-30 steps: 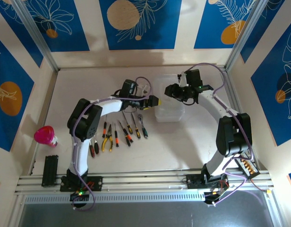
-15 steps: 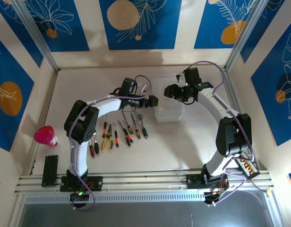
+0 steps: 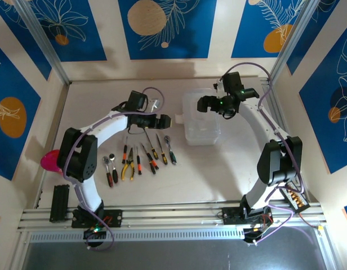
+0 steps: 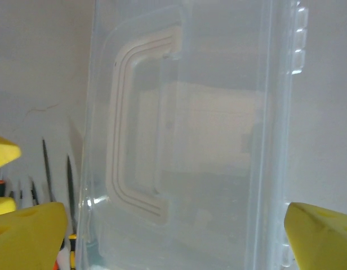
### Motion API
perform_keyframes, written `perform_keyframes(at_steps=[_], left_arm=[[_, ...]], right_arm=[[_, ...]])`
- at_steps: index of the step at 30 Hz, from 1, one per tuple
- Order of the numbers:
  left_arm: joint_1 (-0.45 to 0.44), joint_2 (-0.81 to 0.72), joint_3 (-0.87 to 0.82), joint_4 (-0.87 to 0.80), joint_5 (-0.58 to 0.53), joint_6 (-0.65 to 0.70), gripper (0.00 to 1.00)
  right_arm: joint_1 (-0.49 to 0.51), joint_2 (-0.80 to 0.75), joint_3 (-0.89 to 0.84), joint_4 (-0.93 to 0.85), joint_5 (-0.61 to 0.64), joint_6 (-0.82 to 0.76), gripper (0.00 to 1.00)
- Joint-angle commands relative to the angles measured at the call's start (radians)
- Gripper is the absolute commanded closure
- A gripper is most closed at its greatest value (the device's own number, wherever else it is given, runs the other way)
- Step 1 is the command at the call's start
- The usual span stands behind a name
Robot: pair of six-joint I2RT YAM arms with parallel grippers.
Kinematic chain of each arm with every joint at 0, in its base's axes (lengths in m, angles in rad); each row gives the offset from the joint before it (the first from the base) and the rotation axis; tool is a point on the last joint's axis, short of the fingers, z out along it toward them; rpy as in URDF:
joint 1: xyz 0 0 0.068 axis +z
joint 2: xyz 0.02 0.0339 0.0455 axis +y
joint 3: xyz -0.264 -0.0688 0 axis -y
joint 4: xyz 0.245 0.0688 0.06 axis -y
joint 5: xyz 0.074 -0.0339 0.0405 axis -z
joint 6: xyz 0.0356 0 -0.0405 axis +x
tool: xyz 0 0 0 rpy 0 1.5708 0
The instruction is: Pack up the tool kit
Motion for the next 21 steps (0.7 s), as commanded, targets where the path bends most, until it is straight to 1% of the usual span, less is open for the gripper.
perform_keyframes(at_steps=[1,7,16,18,21], left_arm=[[0.028,-0.040,-0.052,-0.087,-0.086,0.032,0.00],[0.050,-0.077,-0.120,-0.101,-0.142,0.036,0.00],[0.055,-0.072,-0.145,-0.082,-0.125,0.022,0.00],[0.055,-0.073,-0.145,-0.080,-0.120,0.022,0.00],[0.054,-0.077,-0.142,-0.086,-0.120,0.025,0.00]], right_arm=[[0.006,0.062,0.041,-0.067,0.059,-0.063,0.01],[0.006,0.143,0.077,-0.082,0.104,-0.104,0.01],[0.005,0.231,0.122,-0.091,0.081,-0.121,0.01],[0.005,0.238,0.120,-0.092,0.074,-0.117,0.04],[0.005,0.230,0.102,-0.085,0.072,-0.107,0.14]])
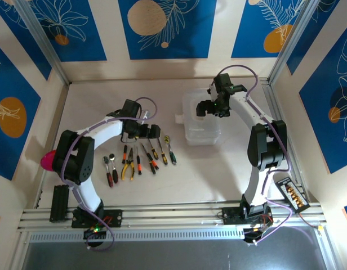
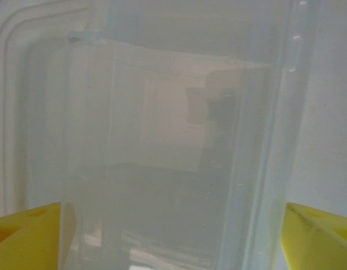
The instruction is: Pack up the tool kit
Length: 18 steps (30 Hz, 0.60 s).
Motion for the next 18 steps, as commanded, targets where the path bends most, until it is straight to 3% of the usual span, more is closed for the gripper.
perform_keyframes(at_steps=[1,9,18], left_arm=[[0.012,-0.040,-0.007,-0.010,0.005,0.009,0.00],[0.010,-0.044,0.055,-0.021,0.053,0.018,0.00],[-0.023,0.017,0.225,0.007,0.180,-0.010,0.00]], right_arm=[[-0.001,0.010,-0.010,-0.018,0.005,0.001,0.18],[-0.024,-0.059,-0.059,0.005,-0.036,0.008,0.42],[-0.092,-0.165,-0.156,0.106,-0.224,0.034,0.46]])
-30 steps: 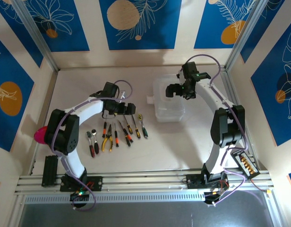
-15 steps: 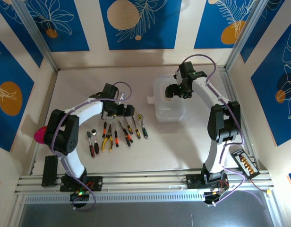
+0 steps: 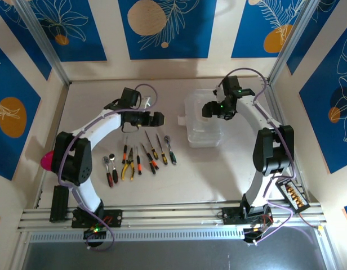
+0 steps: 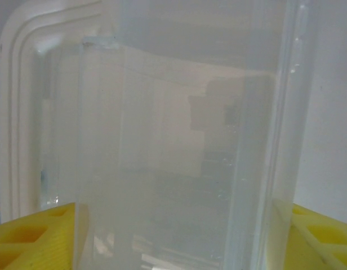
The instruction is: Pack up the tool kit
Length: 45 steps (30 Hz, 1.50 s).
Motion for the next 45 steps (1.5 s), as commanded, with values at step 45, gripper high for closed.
perform_keyframes(at_steps=[45], left_arm=[[-0.242,0.282,0.210,0.548,0.355,-0.327,0.00]], right_arm=[[-0.153,-0.186,-0.209,0.239,-0.554,0.094,0.46]])
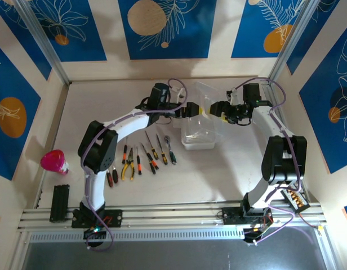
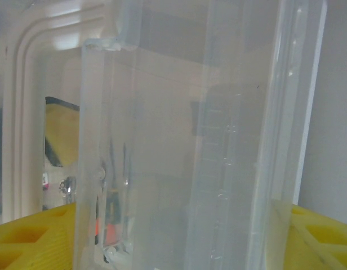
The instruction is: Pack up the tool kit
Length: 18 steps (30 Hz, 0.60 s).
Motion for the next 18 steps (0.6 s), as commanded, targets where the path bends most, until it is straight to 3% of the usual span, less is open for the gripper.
perform_keyframes(at_steps=[1,9,18], left_arm=[[-0.019,0.004,0.016,-0.016,0.006,0.028,0.00],[-0.028,0.021,0.043,-0.024,0.006,0.026,0.00],[-0.039,0.040,0.090,-0.041,0.013,0.026,0.00]], right_arm=[[0.005,-0.045,0.012,0.023,-0.092,-0.011,0.46],[0.006,-0.034,0.016,0.003,-0.051,-0.025,0.42],[0.003,-0.040,0.029,-0.042,0.023,-0.031,0.09]])
